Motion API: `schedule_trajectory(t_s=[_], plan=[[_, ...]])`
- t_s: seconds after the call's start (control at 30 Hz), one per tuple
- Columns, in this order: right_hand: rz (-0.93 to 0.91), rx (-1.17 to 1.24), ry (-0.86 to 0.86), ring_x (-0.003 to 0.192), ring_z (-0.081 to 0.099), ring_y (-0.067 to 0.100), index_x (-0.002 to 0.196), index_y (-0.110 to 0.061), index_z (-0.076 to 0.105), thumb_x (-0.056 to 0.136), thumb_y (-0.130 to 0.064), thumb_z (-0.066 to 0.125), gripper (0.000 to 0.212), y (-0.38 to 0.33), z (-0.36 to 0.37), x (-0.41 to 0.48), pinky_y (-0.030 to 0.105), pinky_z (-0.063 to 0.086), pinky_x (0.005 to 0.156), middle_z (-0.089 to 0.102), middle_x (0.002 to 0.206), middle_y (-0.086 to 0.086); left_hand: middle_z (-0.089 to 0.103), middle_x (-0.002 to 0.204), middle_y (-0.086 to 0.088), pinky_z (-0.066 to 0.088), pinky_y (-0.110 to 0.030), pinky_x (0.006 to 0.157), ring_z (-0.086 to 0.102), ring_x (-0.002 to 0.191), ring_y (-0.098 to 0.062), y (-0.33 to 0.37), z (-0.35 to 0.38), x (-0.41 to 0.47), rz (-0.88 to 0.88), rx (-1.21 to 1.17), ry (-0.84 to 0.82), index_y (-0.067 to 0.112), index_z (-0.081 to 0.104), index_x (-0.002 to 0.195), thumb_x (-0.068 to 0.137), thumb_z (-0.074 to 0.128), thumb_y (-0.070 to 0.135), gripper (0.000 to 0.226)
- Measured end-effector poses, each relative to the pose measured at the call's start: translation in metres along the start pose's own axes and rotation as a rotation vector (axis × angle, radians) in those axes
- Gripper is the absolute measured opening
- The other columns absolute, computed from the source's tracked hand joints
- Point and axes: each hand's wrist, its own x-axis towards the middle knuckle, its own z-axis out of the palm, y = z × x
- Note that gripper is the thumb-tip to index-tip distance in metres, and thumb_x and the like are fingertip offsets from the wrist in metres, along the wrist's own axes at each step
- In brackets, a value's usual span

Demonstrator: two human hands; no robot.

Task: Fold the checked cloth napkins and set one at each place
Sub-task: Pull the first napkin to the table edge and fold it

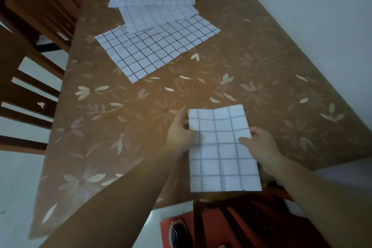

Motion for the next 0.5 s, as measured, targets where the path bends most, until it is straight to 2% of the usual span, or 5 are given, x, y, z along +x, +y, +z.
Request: schedule_trajectory(t_s=[0.07,0.13,0.27,0.37,0.5], plan=[[-0.073,-0.066,0.053,0.077,0.059,0.009,0.109,-0.014,0.055,0.091,-0.011,0.061,0.019,0.003,0.002,0.003,0.028,0.044,0.056,0.06,0.087,-0.009,0.055,0.137,0.001,0.047,-0.035,0.102,0.055,0.121,-0.016,0.002,0.003,0.007,0.139,0.24,0.048,0.028,0.032,0.15,0.086,0.058,0.004,0.074],[-0.147,-0.263,0.126,0.084,0.059,0.013,0.115,-0.017,0.052,0.089,-0.019,0.061,0.027,0.003,0.003,0.003,0.029,0.044,0.059,0.058,0.096,-0.007,0.041,0.15,-0.001,0.033,-0.035,0.113,0.039,0.137,-0.019,0.004,0.009,0.006,0.352,0.653,0.011,0.027,0.034,0.149,0.087,0.057,0.011,0.068],[-0.397,-0.921,0.244,0.125,0.043,0.027,0.147,-0.02,0.028,0.091,-0.041,0.053,0.065,0.007,0.008,0.007,0.042,0.043,0.093,0.035,0.145,0.005,0.009,0.164,0.002,0.002,-0.045,0.12,0.001,0.15,-0.02,-0.009,0.021,-0.004,0.508,1.231,-0.182,0.034,0.019,0.152,0.098,0.039,0.047,0.06],[-0.505,-1.108,0.157,0.147,0.015,0.021,0.153,-0.023,0.019,0.095,-0.054,0.026,0.066,0.011,0.007,0.016,0.043,0.024,0.113,0.014,0.161,0.001,-0.011,0.164,0.001,-0.011,-0.052,0.118,-0.018,0.148,-0.022,-0.025,0.021,-0.002,0.462,1.376,-0.225,0.036,-0.001,0.154,0.096,0.019,0.063,0.067],[-0.502,-1.236,0.045,0.149,-0.004,0.014,0.155,-0.023,0.006,0.084,-0.063,-0.004,0.081,0.021,0.004,0.032,0.046,0.009,0.117,-0.002,0.163,-0.004,-0.023,0.161,0.001,-0.015,-0.05,0.117,-0.027,0.145,-0.02,-0.035,0.018,0.002,0.453,1.438,-0.192,0.034,-0.012,0.153,0.093,0.008,0.069,0.072]])
